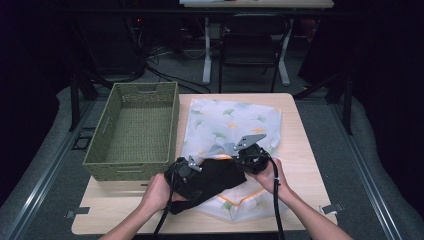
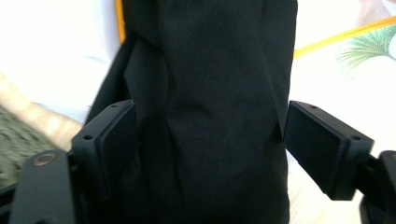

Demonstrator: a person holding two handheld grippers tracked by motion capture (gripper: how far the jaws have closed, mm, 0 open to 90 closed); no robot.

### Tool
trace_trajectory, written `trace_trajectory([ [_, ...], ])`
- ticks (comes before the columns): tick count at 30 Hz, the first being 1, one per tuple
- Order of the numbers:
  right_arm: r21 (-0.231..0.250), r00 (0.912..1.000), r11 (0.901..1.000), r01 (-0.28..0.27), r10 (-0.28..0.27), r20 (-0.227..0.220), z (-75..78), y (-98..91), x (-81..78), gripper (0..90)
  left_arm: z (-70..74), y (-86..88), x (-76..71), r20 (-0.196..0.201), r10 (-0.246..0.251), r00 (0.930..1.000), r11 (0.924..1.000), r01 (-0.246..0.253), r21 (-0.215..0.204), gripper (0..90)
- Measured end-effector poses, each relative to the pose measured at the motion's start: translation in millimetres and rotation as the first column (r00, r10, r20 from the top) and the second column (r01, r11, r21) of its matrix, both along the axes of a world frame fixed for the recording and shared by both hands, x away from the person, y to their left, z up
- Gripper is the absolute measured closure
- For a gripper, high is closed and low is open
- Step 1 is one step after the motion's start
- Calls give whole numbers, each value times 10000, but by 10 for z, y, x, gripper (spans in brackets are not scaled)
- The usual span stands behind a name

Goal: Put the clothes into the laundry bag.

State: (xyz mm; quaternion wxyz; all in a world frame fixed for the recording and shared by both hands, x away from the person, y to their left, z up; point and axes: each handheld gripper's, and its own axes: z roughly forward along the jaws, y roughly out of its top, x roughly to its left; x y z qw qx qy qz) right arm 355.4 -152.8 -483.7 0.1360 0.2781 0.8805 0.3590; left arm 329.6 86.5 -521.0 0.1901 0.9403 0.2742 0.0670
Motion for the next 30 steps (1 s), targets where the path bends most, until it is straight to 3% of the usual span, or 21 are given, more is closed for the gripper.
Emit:
trace_trajectory([
  [3,-19,10000,10000,-38,38,-13,-9,7,7,885,-105,-9,36,-108,-134,9999,9998,135,160,267],
  [5,-47,10000,10000,-59,59,-13,-10,9,6,885,-142,18,51,-81,-464,9989,9989,464,-94,350],
  [8,-45,10000,10000,-24,23,-58,-14,11,1,885,-184,66,60,-286,-556,9980,9964,536,-650,540],
  [12,-135,10000,9999,-62,61,-74,-26,25,0,885,-190,73,58,-314,-493,9983,9955,466,-827,679],
  [23,-57,9999,9999,-109,108,-62,17,41,-5,886,-96,2,96,-378,247,9990,9880,-301,-1517,718],
  [28,14,9997,9997,-224,224,22,39,72,-18,886,-42,-69,143,-417,598,9973,9820,-663,-1770,717],
  [30,66,9997,9997,-254,253,66,56,80,-29,885,-11,-93,166,-474,768,9959,9752,-850,-2044,717],
])
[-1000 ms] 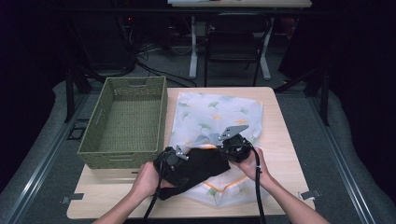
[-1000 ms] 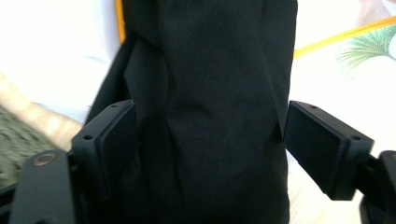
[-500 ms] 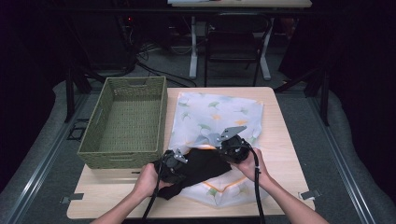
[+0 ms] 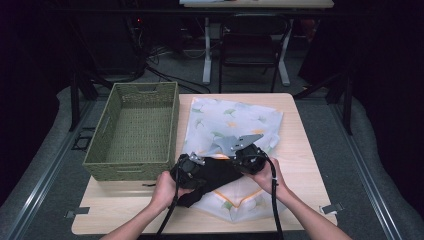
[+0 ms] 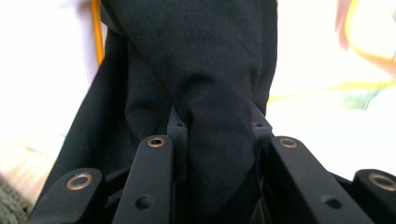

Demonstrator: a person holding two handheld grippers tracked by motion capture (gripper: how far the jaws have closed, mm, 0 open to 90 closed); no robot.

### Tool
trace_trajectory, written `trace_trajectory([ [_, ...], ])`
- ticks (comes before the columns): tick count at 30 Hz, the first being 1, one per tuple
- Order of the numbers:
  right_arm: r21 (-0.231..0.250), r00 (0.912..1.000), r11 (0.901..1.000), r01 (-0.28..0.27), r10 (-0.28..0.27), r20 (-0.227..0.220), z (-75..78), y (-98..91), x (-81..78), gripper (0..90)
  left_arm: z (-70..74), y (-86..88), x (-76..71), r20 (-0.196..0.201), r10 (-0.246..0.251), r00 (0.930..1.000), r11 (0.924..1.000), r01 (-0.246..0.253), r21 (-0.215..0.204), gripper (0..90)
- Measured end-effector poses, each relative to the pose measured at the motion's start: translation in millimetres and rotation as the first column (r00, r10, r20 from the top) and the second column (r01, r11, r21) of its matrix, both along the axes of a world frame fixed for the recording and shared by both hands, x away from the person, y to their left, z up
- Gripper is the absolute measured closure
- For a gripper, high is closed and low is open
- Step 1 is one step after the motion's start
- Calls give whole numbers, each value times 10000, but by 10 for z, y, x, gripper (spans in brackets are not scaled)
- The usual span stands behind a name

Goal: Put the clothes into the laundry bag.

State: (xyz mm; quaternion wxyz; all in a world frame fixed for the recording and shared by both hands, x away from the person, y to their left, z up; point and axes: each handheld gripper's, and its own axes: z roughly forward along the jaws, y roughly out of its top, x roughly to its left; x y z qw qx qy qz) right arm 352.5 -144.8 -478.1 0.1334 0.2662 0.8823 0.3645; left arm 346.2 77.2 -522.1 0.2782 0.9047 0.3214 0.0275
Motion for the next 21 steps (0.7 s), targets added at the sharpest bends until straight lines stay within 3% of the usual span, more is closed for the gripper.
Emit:
trace_trajectory([
  [3,221,10000,9997,-39,39,-15,25,0,-11,885,45,-48,32,136,310,9994,9988,-304,-384,716],
  [5,335,10000,9994,-71,73,-46,36,-5,-11,885,55,-84,51,212,380,9991,9985,-371,-414,716],
  [8,588,9998,9982,-83,94,-186,53,-11,-8,886,8,-126,104,87,731,9973,9943,-722,-785,712],
  [10,577,9996,9983,-111,126,-252,40,-11,-3,886,-57,-163,134,-35,747,9972,9947,-748,-702,703],
  [12,466,9994,9989,-95,111,-335,9,-3,-4,885,-140,-214,142,31,619,9981,9977,-618,-279,678],
  [15,307,9989,9995,-91,105,-456,-42,-11,7,885,-154,-229,130,-8,351,9994,9993,-350,114,547],
  [17,287,9987,9996,-81,95,-492,-51,-25,9,885,-93,-213,102,288,224,9993,9991,-234,360,405],
  [21,317,9990,9995,-51,65,-438,-37,-46,7,885,24,-151,16,528,27,9986,9986,-55,524,245],
])
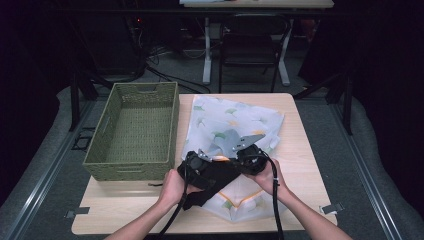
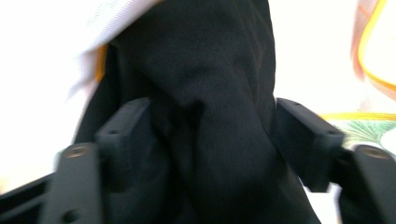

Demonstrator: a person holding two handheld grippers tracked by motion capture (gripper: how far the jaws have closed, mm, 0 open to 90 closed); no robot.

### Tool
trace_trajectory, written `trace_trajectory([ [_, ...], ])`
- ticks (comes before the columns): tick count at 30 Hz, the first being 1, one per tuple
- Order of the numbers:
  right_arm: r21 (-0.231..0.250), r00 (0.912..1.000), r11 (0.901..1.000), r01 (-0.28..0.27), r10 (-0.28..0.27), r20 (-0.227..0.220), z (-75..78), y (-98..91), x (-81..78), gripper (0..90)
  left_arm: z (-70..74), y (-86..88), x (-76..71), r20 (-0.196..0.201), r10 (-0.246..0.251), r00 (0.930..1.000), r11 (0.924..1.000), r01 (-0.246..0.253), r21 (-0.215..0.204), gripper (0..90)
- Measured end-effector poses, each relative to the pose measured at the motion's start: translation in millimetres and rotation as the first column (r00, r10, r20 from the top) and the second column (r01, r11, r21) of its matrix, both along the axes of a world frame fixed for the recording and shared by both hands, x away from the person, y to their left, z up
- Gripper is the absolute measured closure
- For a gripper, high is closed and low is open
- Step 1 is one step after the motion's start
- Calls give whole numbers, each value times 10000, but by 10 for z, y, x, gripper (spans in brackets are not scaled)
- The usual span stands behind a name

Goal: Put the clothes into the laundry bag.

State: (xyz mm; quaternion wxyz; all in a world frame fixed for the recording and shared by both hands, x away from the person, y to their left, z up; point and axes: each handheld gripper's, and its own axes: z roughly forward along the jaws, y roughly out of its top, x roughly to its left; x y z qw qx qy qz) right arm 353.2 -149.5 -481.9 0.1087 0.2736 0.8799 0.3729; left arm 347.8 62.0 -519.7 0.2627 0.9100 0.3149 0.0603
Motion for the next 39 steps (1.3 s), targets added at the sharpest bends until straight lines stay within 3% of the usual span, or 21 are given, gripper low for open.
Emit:
trace_trajectory([
  [2,2,10000,10000,23,-23,16,0,-9,4,885,60,61,-46,113,-6,9999,10000,7,-93,202],
  [6,-8,10000,10000,52,-52,24,2,-19,5,885,78,154,-101,202,72,9998,9998,-76,181,159],
  [13,-49,10000,10000,14,-14,-2,-3,-7,-1,885,-129,155,20,-477,149,9988,9992,-130,384,160],
  [16,-102,10000,9999,-2,2,-31,-16,2,-4,885,-249,130,50,-931,-124,9956,9997,144,205,275],
  [22,-193,9999,9998,-74,71,-148,-46,22,-4,885,-292,131,32,-709,-443,9965,9990,438,-85,640],
  [24,-235,9998,9996,-145,142,-113,-47,28,-3,886,-261,135,31,-670,-443,9968,9989,433,-161,703],
  [31,52,9999,9999,-146,146,-8,12,25,-23,886,-114,100,27,-192,-194,9996,9978,181,-633,735],
  [39,540,9998,9984,-194,190,86,98,39,-40,886,52,-36,104,359,291,9989,9888,-235,-1473,736],
])
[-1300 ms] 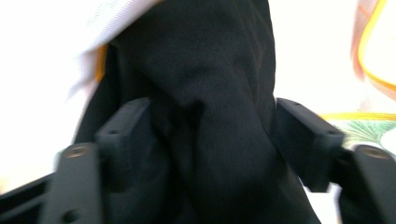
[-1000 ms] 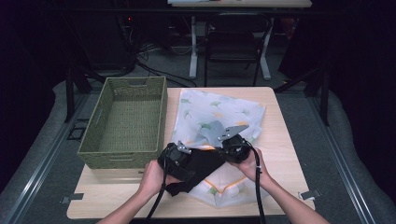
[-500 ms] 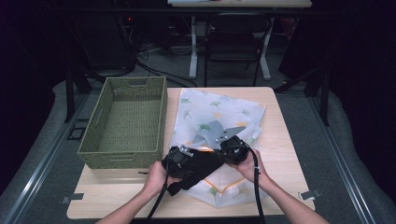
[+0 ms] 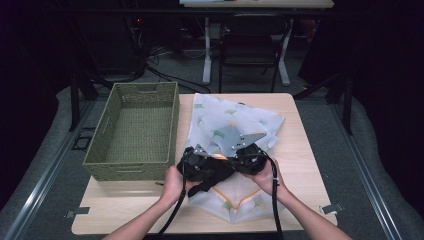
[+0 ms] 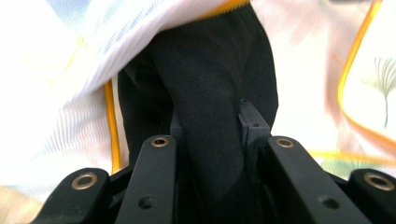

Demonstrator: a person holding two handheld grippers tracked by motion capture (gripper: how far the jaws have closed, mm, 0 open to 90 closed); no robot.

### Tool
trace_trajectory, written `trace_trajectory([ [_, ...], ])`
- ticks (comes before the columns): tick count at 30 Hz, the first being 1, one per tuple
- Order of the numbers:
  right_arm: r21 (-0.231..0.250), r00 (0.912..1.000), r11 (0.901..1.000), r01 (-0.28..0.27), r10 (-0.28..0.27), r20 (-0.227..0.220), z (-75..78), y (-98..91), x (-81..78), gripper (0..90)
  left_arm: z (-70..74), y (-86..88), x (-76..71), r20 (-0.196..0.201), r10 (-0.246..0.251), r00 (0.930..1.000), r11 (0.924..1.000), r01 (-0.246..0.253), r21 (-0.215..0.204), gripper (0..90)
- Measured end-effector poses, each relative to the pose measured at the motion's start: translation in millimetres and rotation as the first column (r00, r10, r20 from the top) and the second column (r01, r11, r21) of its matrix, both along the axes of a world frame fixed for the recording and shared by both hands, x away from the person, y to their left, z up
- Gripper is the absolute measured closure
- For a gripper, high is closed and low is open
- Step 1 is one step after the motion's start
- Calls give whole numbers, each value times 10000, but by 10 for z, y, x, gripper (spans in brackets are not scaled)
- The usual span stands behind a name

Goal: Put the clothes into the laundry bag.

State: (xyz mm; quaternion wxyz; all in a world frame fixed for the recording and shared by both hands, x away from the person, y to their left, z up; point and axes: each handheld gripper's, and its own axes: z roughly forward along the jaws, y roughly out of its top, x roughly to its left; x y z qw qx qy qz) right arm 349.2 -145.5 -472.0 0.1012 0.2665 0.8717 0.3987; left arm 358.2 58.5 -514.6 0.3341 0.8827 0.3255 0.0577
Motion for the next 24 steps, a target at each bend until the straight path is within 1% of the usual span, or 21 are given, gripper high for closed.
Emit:
trace_trajectory([
  [1,56,10000,10000,-4,4,-5,5,1,-2,886,3,-14,7,-3,128,9999,9998,-128,-175,736],
  [2,173,10000,9998,-28,29,-83,8,-1,1,886,14,-29,16,29,168,9999,9997,-168,-172,736],
  [3,228,9999,9997,-22,25,-116,11,0,1,886,23,-45,20,127,288,9995,9993,-285,-254,736],
  [5,263,10000,9997,-7,9,-94,19,4,-6,886,39,-66,45,188,535,9984,9970,-523,-578,736],
  [7,351,9999,9994,-15,19,-108,24,2,-7,886,42,-88,62,225,882,9959,9915,-856,-978,736],
  [10,474,9999,9989,-25,32,-141,32,-1,-13,887,33,-124,83,415,1300,9906,9832,-1234,-1344,735],
  [12,521,9998,9986,-68,77,-160,36,-1,-13,887,-7,-139,97,333,1552,9873,9759,-1480,-1601,733],
  [13,525,9998,9986,-58,69,-209,33,-2,-14,887,-32,-150,103,252,1574,9872,9748,-1513,-1637,732],
  [14,494,9996,9988,-66,79,-263,27,-3,-10,887,-81,-167,117,166,1529,9881,9765,-1485,-1563,729],
  [16,386,9990,9992,-48,65,-441,-5,-12,3,887,-172,-189,135,10,1365,9906,9827,-1353,-1264,715],
  [17,288,9985,9996,-6,22,-548,-20,-14,5,886,-247,-197,141,-149,1323,9911,9843,-1331,-1156,704],
  [19,137,9980,9999,48,-39,-638,-61,-34,20,886,-339,-193,134,-343,1036,9940,9909,-1062,-824,654],
  [20,59,9974,10000,74,-69,-720,-80,-51,30,886,-351,-176,130,-347,671,9971,9962,-689,-532,617],
  [22,28,9969,9999,116,-113,-779,-96,-73,35,886,-314,-172,92,-340,534,9980,9979,-545,-341,486],
  [23,28,9970,9999,146,-144,-757,-101,-81,37,886,-278,-162,77,-254,380,9990,9991,-384,-174,445],
  [24,44,9969,9998,172,-168,-773,-102,-85,38,886,-215,-150,38,-28,228,9997,9997,-228,37,400],
])
